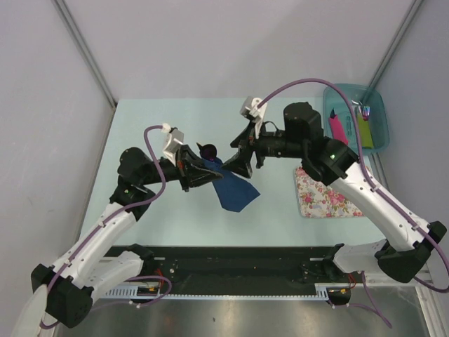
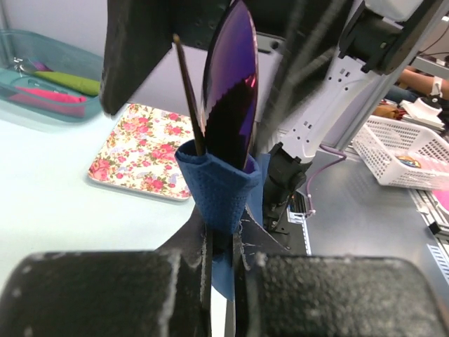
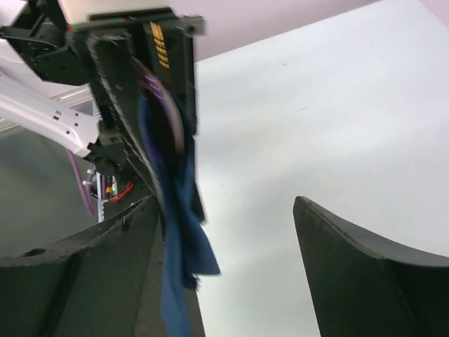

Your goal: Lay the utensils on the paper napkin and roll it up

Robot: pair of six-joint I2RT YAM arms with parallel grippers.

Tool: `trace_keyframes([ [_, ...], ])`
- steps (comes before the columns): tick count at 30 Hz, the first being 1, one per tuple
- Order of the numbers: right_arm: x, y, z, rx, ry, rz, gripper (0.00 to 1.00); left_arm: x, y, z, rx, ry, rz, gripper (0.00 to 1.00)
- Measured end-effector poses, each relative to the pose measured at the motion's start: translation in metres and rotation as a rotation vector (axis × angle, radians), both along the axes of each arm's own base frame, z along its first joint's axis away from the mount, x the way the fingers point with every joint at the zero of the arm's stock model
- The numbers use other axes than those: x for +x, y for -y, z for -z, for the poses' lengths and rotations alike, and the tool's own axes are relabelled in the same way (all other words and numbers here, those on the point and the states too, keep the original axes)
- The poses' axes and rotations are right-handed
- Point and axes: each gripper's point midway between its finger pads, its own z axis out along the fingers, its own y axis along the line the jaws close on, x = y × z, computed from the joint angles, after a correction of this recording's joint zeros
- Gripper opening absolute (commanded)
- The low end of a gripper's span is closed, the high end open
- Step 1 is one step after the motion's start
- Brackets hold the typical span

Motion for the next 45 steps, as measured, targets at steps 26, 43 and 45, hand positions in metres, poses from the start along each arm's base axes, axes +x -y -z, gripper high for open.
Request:
trace_keyframes([
  [26, -0.043, 0.063, 0.068, -0.198, -0.091, -0.133, 0.0, -0.008, -0.013, -0.023, -0.055, 0.027, 0.063, 0.0],
  [43, -0.017, 0.005, 0.089, -0.132, -0.16, -0.238, 0.0, -0.032, -0.008, -0.037, -0.093, 0.004, 0.162, 0.0],
  [45, -0.024, -0.006, 0.09, -0.122, -0.169, -0.271, 0.0, -0.034, -0.006, -0.038, -0.099, -0.003, 0.174, 0.0],
])
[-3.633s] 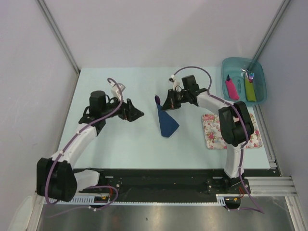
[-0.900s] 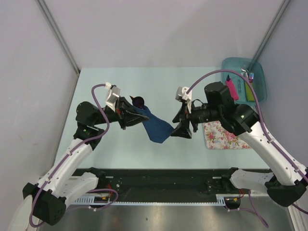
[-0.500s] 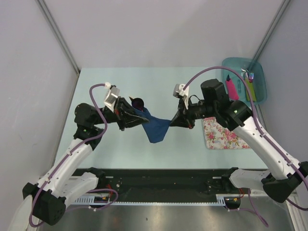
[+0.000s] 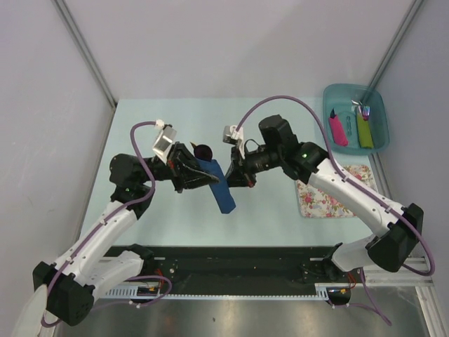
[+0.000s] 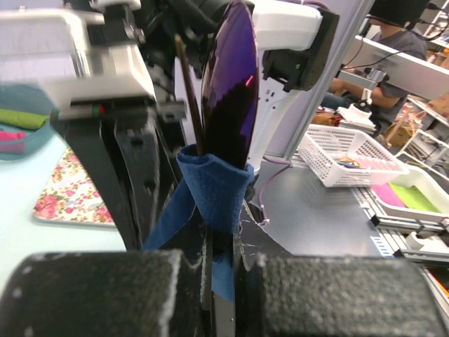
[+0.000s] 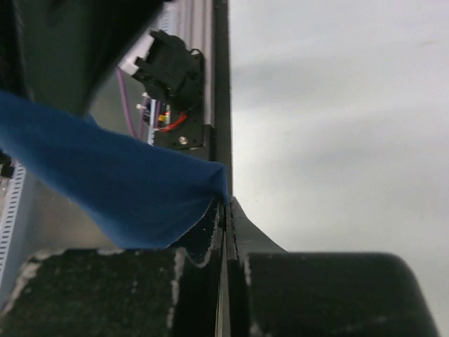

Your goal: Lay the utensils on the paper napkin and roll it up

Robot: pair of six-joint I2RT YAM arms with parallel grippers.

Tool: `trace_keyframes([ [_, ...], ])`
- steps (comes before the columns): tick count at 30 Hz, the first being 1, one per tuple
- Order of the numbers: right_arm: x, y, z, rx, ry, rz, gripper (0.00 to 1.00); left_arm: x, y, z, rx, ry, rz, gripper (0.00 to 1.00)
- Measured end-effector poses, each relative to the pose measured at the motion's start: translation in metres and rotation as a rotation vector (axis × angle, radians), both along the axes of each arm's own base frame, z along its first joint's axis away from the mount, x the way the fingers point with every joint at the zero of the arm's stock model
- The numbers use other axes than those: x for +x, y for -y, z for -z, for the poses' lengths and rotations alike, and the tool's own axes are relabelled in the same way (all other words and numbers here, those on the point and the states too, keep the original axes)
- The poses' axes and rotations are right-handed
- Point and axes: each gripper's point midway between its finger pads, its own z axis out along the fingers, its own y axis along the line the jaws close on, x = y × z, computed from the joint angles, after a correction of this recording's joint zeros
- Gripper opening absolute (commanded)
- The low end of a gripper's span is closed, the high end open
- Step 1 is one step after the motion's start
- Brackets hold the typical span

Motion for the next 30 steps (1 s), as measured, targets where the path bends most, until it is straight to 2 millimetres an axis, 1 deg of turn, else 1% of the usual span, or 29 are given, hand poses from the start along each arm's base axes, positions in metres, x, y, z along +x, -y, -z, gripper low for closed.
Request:
trace_keyframes([
  [3, -0.013, -0.015, -0.003, 0.025, -0.012, -0.05, 0.0, -0.003, 0.002, -0.002, -0.008, -0.005, 0.017, 0.0],
  [8, -0.026, -0.029, -0.006, 0.075, -0.039, -0.087, 0.0, -0.007, 0.003, -0.003, -0.018, -0.006, 0.032, 0.0],
  [13, -0.029, -0.033, -0.002, 0.09, -0.084, -0.086, 0.0, -0.006, 0.004, 0.002, -0.017, -0.025, 0.029, 0.0],
  [16, -0.023, -0.03, -0.002, 0.088, -0.098, -0.06, 0.0, -0.001, 0.004, 0.002, -0.024, -0.04, 0.005, 0.0],
  [18, -0.01, -0.025, 0.0, 0.081, -0.1, -0.016, 0.02, 0.006, 0.005, 0.002, -0.029, -0.05, -0.026, 0.0],
  [19, 0.002, -0.02, 0.002, 0.069, -0.098, 0.033, 0.12, 0.011, 0.005, 0.004, -0.029, -0.059, -0.051, 0.0],
  [20, 0.014, -0.015, 0.005, 0.055, -0.096, 0.084, 0.19, 0.019, 0.004, 0.006, -0.027, -0.073, -0.087, 0.0],
  [22, 0.037, -0.001, 0.011, 0.025, -0.098, 0.188, 0.3, 0.035, 0.004, 0.011, -0.023, -0.107, -0.162, 0.0],
  [23, 0.052, 0.009, 0.013, 0.005, -0.095, 0.253, 0.38, 0.044, 0.003, 0.015, -0.017, -0.129, -0.203, 0.0],
  [25, 0.081, 0.031, 0.014, -0.034, -0.084, 0.388, 0.39, 0.06, 0.0, 0.024, 0.0, -0.179, -0.279, 0.0],
  [26, 0.097, 0.045, 0.01, -0.049, -0.067, 0.462, 0.4, 0.068, -0.002, 0.029, 0.01, -0.209, -0.316, 0.0],
  [28, 0.117, 0.065, 0.0, -0.057, -0.039, 0.56, 0.47, 0.085, -0.006, 0.04, 0.027, -0.255, -0.387, 0.0],
  [29, 0.125, 0.075, -0.006, -0.056, -0.023, 0.604, 0.53, 0.091, -0.008, 0.044, 0.034, -0.273, -0.413, 0.0],
  [30, 0.128, 0.082, -0.012, -0.053, -0.011, 0.634, 0.55, 0.099, -0.01, 0.05, 0.043, -0.295, -0.441, 0.0],
])
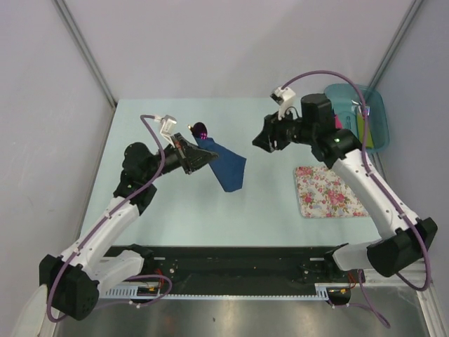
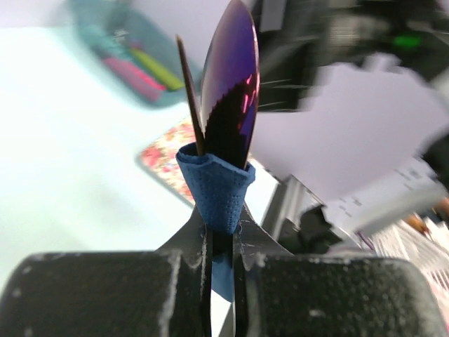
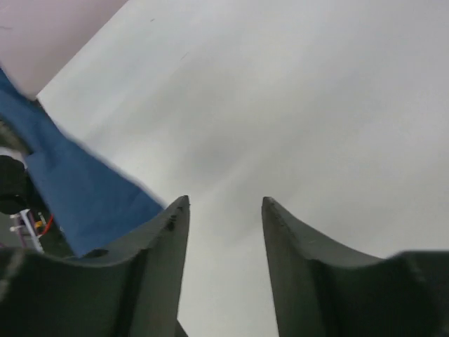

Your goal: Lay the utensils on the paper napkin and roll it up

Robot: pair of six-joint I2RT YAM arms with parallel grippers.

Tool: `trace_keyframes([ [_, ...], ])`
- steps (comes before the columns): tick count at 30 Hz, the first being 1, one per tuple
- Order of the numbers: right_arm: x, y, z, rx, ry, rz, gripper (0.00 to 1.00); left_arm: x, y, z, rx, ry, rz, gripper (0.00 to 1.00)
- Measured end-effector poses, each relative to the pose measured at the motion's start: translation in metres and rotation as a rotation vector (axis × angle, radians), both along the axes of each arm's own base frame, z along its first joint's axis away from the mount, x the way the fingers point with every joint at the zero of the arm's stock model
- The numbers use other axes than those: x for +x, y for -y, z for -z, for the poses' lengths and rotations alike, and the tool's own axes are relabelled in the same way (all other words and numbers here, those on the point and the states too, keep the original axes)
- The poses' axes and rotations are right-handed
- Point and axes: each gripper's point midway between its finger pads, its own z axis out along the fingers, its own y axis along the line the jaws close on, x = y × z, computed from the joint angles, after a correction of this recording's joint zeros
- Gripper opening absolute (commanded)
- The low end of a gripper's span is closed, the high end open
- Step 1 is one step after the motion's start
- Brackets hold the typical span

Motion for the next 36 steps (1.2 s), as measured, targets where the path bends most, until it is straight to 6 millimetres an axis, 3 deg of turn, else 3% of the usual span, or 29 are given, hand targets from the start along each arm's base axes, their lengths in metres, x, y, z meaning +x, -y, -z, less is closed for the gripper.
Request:
trace_keyframes([
  [2, -0.001, 0.014, -0.014, 0.001, 0.033, 0.044, 0.62, 0.013, -0.003, 0.011, 0.017, -0.043, -0.051, 0.0],
  [5, -0.018, 0.019, -0.038, 0.026, 0.088, 0.045, 0.71, 0.024, -0.006, 0.023, 0.04, -0.083, -0.1, 0.0],
  [10, -0.058, -0.002, -0.063, 0.074, 0.147, -0.062, 0.87, 0.028, -0.007, 0.023, 0.039, -0.09, -0.118, 0.0],
  [13, -0.077, -0.023, -0.056, 0.09, 0.122, -0.15, 0.93, 0.027, -0.005, 0.018, 0.025, -0.072, -0.106, 0.0],
  [16, -0.08, -0.035, -0.038, 0.08, 0.072, -0.186, 0.95, 0.023, -0.003, 0.01, 0.006, -0.05, -0.081, 0.0],
  [22, -0.081, -0.054, -0.009, 0.069, -0.01, -0.249, 0.9, 0.006, 0.002, -0.012, -0.045, 0.027, 0.018, 0.0],
  [36, -0.121, -0.08, -0.028, 0.218, -0.053, -0.484, 0.58, -0.023, 0.005, -0.036, -0.089, 0.13, 0.149, 0.0],
])
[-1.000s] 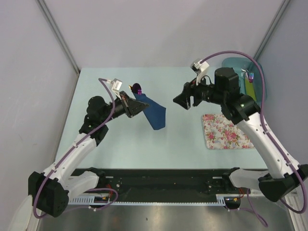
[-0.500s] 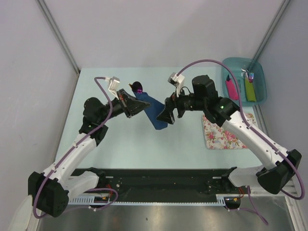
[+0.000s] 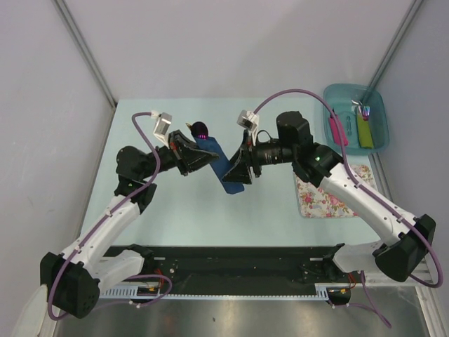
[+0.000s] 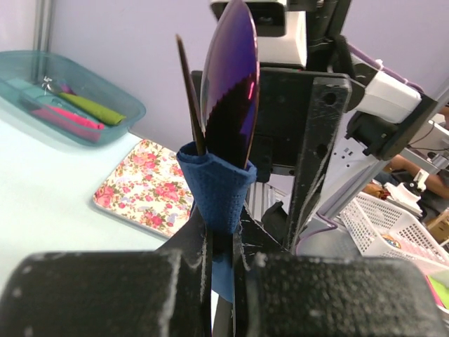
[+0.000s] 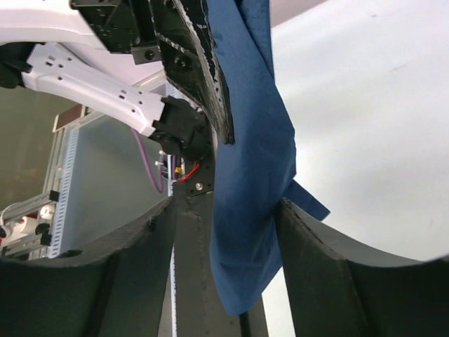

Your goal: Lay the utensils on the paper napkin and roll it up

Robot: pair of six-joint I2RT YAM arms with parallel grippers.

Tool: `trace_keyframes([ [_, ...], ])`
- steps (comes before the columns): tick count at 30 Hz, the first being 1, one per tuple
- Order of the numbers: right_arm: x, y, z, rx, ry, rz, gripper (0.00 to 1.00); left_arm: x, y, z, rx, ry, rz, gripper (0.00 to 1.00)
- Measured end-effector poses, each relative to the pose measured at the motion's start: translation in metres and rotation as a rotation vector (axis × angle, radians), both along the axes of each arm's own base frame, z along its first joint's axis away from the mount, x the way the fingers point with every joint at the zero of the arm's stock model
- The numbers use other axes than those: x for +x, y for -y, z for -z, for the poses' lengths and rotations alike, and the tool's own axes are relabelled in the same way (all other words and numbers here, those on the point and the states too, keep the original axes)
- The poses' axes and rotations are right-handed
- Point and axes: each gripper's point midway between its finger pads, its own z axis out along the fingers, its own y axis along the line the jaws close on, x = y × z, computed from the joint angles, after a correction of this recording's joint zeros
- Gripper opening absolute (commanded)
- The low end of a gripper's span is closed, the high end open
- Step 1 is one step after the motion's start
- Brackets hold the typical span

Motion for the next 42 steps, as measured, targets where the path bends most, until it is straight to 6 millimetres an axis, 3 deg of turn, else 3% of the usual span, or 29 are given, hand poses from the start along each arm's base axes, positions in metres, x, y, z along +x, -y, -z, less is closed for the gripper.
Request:
trace_keyframes([
  [15, -0.015, -0.013, -0.013, 0.069, -0.079, -0.081, 0.38, -0.026, 0.007, -0.014, -0.03, 0.062, 0.103, 0.0],
  [23, -0.022, -0.017, -0.018, 0.092, -0.108, -0.113, 0.36, -0.035, 0.01, -0.019, -0.042, 0.08, 0.137, 0.0],
  [31, -0.031, -0.019, -0.013, 0.095, -0.097, -0.154, 0.0, -0.044, 0.012, -0.017, -0.033, 0.049, 0.186, 0.0],
  [34, -0.033, -0.018, -0.013, 0.095, -0.077, -0.161, 0.0, -0.046, 0.012, -0.017, -0.033, 0.046, 0.194, 0.01],
  [35, -0.033, -0.018, -0.013, 0.093, -0.071, -0.157, 0.0, -0.046, 0.012, -0.017, -0.031, 0.046, 0.194, 0.07],
  [36, -0.033, -0.017, -0.013, 0.091, -0.066, -0.152, 0.0, -0.045, 0.012, -0.017, -0.029, 0.047, 0.191, 0.24],
  [39, -0.031, -0.017, -0.011, 0.079, -0.063, -0.127, 0.0, -0.04, 0.013, -0.014, -0.014, 0.032, 0.163, 0.48],
  [42, -0.028, -0.016, -0.008, 0.063, -0.086, -0.098, 0.0, -0.034, 0.012, -0.011, -0.002, 0.028, 0.113, 0.62],
])
